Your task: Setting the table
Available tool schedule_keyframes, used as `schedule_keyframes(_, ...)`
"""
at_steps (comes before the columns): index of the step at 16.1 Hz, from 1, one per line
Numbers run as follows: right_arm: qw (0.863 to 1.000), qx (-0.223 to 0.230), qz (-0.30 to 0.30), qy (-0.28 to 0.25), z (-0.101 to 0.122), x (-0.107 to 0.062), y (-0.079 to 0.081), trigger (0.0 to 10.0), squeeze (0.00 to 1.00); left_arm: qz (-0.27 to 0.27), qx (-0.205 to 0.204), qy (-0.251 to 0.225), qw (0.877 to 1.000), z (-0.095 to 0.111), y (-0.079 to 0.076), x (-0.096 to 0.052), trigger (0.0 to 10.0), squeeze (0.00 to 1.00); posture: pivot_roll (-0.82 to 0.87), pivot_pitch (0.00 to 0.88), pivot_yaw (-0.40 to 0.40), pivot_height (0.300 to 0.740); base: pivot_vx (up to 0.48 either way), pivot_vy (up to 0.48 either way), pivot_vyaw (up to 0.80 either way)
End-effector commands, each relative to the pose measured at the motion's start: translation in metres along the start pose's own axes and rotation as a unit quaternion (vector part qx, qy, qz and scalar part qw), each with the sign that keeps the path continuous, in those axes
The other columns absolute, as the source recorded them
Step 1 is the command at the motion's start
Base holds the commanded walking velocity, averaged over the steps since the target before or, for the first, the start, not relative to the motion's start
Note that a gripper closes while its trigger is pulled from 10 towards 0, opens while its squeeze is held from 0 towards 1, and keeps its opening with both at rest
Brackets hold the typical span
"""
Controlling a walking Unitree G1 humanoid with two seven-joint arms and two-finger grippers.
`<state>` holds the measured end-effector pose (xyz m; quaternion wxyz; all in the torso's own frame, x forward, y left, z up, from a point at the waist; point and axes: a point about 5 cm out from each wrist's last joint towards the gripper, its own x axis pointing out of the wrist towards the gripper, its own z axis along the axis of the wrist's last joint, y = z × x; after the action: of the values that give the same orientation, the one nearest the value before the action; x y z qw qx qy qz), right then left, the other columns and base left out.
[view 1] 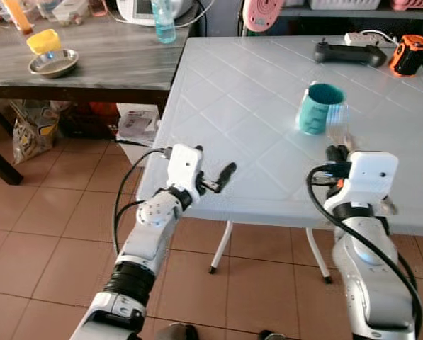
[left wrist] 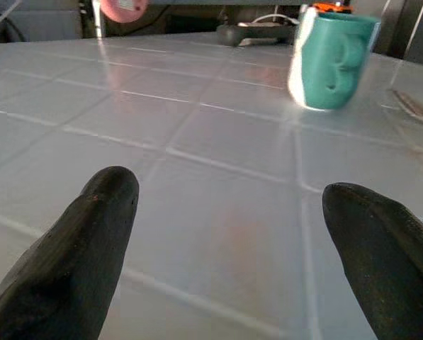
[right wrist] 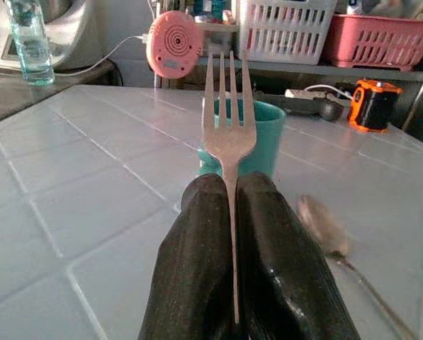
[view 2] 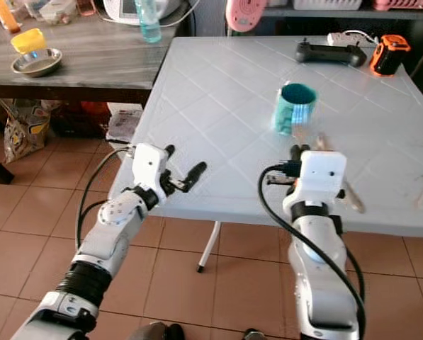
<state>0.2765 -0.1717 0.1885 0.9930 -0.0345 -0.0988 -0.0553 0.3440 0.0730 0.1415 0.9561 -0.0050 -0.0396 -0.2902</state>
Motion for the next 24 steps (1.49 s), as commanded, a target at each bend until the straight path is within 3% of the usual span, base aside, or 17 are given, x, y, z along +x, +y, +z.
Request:
schedule_keyframes(1, 1.000, 0.001, 0.000, -0.007, 0.002, 0.000, -0.002, 10.0, 0.00, -0.001, 0.006, 0.001, 1.000, 0.000, -0.001, 0.001, 10.0, 0.00, 0.02, 0.119, 0.052, 0.740, 0.000, 0.386, -0.42)
schedule_keyframes(7, 1.000, 0.002, -0.010, -0.003, 0.000, -0.003, -0.006, 10.0, 0.00, 0.003, 0.008, 0.001, 1.000, -0.001, 0.001, 0.002, 10.0, 0.00, 0.02, 0.119, 0.054, 0.740, 0.000, 0.404, -0.42)
schedule_keyframes(15, 1.000, 0.002, -0.025, 0.010, -0.007, -0.012, -0.016, 10.0, 0.00, 0.046, 0.013, -0.011, 0.999, 0.005, 0.017, 0.002, 10.0, 0.00, 0.02, 0.118, 0.043, 0.740, 0.000, 0.460, 0.00)
schedule_keyframes(24, 1.000, 0.002, -0.023, 0.015, -0.012, -0.016, -0.017, 10.0, 0.00, 0.147, 0.053, 0.003, 0.988, -0.002, 0.056, -0.022, 10.0, 0.00, 0.04, 0.115, 0.026, 0.740, 0.000, 0.480, 0.00)
